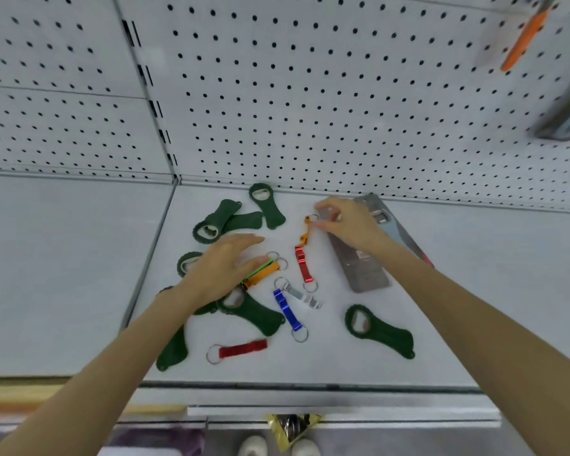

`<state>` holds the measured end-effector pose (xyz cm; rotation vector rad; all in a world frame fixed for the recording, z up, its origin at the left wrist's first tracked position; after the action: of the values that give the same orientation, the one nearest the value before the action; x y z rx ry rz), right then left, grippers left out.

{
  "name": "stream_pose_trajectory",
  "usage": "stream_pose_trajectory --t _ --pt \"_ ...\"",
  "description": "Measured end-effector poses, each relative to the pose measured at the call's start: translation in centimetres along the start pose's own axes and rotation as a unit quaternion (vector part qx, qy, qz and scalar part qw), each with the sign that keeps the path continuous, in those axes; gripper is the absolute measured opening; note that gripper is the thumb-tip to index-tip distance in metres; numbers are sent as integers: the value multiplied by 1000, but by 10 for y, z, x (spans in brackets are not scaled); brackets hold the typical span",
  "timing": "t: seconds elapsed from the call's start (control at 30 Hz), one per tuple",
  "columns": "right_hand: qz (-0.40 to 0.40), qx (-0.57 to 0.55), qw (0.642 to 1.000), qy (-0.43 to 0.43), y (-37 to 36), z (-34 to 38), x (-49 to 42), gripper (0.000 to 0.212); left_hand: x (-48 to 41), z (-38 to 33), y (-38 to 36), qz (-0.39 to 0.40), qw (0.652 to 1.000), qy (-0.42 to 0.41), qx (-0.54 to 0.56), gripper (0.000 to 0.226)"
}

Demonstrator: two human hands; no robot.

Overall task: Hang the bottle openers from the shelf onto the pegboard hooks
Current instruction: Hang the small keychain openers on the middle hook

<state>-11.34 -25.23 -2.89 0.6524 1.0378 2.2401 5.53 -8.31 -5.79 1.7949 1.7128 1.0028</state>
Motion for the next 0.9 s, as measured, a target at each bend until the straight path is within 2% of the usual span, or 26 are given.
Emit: stream_pose_trajectory --t 0.23,0.43,0.67,0.9 --pt "26 10 1000 -3 6 -2 -26 16 5 4 -5 5 1000 -6 -5 52" --pt "49 10 999 7 5 -5 -34 7 5 3 -3 14 1000 7 19 72" --pt "74 -23 995 56 9 8 -34 3 3 -4 4 -11 997 10 70 48" --pt "113 -43 988 97 31 38 -20 8 -15 -30 18 -62 988 15 139 47"
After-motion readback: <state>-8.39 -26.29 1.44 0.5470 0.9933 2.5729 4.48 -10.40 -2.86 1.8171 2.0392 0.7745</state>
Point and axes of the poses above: each hand's wrist, its own x-axis away from the middle knuckle, its own y-axis out of the back of the hand, z = x × y, the point moved 7 cm from there along -x, towards the middle knuckle, and after that the axes turned 13 degrees about z, right-handed, at the moved point
